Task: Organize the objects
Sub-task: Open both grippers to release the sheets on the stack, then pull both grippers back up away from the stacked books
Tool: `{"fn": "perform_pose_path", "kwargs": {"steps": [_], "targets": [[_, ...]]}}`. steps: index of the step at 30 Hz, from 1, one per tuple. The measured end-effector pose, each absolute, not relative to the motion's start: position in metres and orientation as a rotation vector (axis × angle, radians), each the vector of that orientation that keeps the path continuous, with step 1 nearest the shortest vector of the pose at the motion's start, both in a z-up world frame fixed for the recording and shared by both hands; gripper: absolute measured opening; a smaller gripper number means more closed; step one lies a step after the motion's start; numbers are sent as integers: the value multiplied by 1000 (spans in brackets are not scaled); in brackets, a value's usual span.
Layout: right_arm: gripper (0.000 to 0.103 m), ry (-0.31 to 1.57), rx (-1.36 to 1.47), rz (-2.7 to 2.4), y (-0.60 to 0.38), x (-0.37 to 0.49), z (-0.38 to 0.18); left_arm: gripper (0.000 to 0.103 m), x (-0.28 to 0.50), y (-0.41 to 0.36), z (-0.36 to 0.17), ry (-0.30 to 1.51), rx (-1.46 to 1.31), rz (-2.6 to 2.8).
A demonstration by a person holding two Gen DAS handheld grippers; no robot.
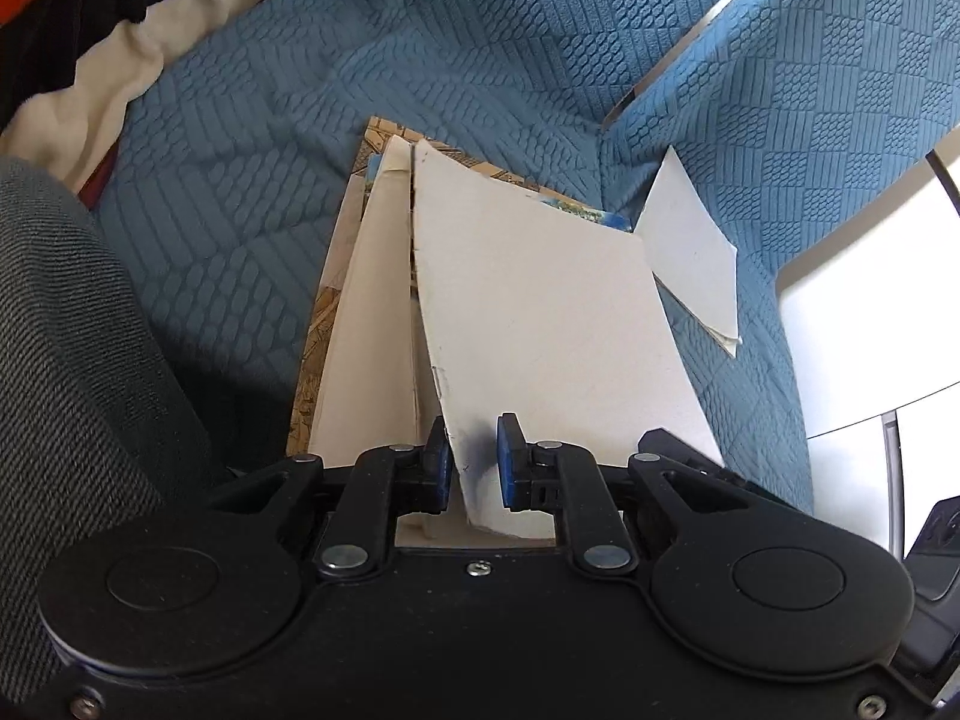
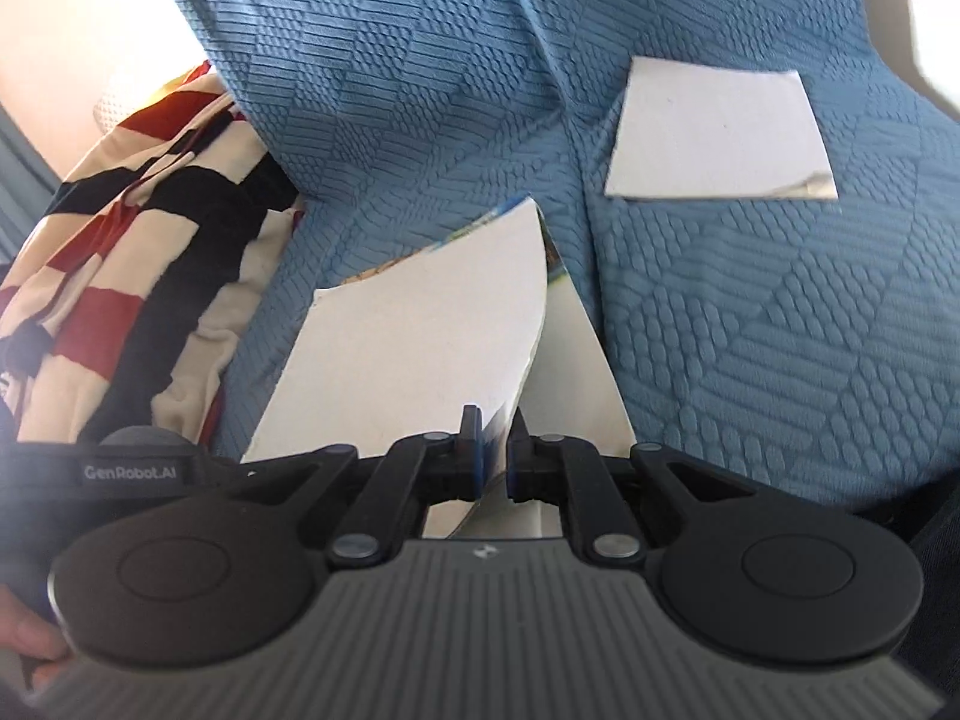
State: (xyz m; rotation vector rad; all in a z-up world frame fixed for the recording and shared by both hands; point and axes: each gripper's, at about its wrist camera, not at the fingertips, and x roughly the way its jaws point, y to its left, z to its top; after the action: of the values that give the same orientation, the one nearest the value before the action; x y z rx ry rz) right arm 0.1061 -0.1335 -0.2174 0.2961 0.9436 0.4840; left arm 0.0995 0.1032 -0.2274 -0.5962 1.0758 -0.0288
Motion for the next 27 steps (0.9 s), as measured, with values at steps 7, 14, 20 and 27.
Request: {"fn": "perform_pose_path", "kwargs": {"steps": [7,14,20,27], "targets": [[15,962,294,476,-133,106,-217,15,100,99,-223,1074,-554,-19],[60,1013,302,428,-137,102,-209,45,91,108,-204,1036,-514,40],[59,984,289,420,-146,96,-186,49,83,111,-176,997,-468,57],[59,845,233,428,-149,95,-132,52,91,112,-125,913,-444,15]]}}
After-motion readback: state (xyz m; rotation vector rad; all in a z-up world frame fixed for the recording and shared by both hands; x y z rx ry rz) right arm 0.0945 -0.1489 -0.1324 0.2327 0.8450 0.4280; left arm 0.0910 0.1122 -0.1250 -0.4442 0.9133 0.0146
